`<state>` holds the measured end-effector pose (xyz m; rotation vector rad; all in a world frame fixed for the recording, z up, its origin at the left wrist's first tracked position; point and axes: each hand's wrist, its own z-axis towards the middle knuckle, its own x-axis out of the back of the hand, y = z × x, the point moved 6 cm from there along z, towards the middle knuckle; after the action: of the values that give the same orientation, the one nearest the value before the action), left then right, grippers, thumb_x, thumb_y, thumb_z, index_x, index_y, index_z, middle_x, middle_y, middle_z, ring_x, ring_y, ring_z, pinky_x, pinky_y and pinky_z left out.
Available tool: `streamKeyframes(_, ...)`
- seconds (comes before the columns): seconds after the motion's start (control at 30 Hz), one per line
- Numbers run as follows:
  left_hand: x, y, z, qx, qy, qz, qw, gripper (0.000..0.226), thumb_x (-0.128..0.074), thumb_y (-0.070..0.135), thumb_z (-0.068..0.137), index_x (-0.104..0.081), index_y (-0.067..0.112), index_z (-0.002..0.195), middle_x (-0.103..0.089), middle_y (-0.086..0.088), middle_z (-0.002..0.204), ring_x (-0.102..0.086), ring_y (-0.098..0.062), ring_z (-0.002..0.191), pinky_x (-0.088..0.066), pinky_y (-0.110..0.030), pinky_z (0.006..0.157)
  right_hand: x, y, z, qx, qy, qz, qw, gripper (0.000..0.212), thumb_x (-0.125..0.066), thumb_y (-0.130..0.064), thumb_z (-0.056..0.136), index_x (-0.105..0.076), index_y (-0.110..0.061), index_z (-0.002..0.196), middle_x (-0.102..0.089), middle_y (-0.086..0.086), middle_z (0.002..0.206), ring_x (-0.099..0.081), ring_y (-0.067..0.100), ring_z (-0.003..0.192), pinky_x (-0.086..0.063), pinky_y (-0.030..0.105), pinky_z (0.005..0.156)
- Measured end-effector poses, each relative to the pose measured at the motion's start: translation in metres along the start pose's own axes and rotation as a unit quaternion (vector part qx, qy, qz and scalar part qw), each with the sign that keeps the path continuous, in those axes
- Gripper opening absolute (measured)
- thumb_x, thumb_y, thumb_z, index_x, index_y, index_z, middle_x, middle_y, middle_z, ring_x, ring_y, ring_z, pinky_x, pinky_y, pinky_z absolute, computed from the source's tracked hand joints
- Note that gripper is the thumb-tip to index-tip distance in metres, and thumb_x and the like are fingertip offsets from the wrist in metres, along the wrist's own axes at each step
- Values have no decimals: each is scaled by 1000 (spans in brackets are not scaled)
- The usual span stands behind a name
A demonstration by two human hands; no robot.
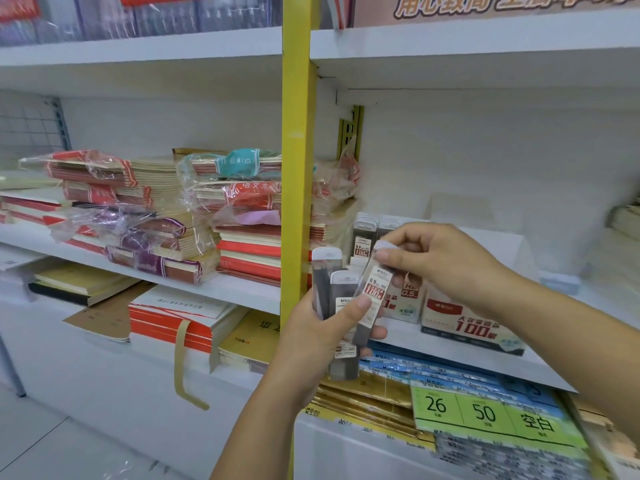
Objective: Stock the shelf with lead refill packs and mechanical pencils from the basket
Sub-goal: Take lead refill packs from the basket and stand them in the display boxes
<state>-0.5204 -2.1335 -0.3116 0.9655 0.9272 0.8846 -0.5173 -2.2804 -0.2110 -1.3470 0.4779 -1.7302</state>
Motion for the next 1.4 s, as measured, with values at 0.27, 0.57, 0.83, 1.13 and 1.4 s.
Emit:
streamKeyframes(0.27, 2, -6, 2, 10, 15, 35, 999, 51, -74, 51, 70, -63, 30, 114, -79, 2, 99, -77, -23, 79, -58, -25, 56, 13, 11, -2, -43, -7, 59, 997, 10, -64, -19, 91, -70, -16, 98, -76, 3, 82, -65, 9, 64, -50, 16, 56)
streamKeyframes(0.57, 17, -14, 15, 2, 95, 34, 995, 16, -64, 18, 95, -68, 33, 93, -73, -5, 76, -57, -11, 50, -50, -23, 50, 75, -14, 24, 63, 177, -129, 974, 7, -65, -23, 91, -63, -29, 90, -71, -9, 76, -66, 1, 66, -51, 13, 59)
streamKeyframes(0.83, 21, -12, 18, -2, 92, 24, 995, 9, -61, 20, 98, -65, 24, 105, -78, -2, 85, -73, -16, 64, -57, -25, 56, 46, -4, 55, 83, 119, -320, 936, 11, -63, -29, 92, -65, -23, 101, -63, -13, 82, -58, 1, 76, -43, 19, 65)
streamKeyframes(1.13, 20, -5, 14, -10, 77, -17, 997, 19, -67, 29, 93, -67, 24, 112, -80, -1, 97, -78, -20, 86, -60, -26, 62, 30, 15, 72, 62, 107, -419, 899, 18, -69, -36, 86, -64, -23, 98, -53, -2, 100, -49, 14, 91, -41, 31, 72)
streamKeyframes(1.4, 12, 0, 9, -5, 52, -37, 998, 10, -72, 41, 83, -73, 39, 93, -79, -4, 101, -77, -23, 90, -60, -27, 63, -2, -10, 20, 96, 3, -225, 970, 17, -53, -47, 87, -66, -47, 99, -62, -25, 95, -53, -13, 90, -41, 10, 70)
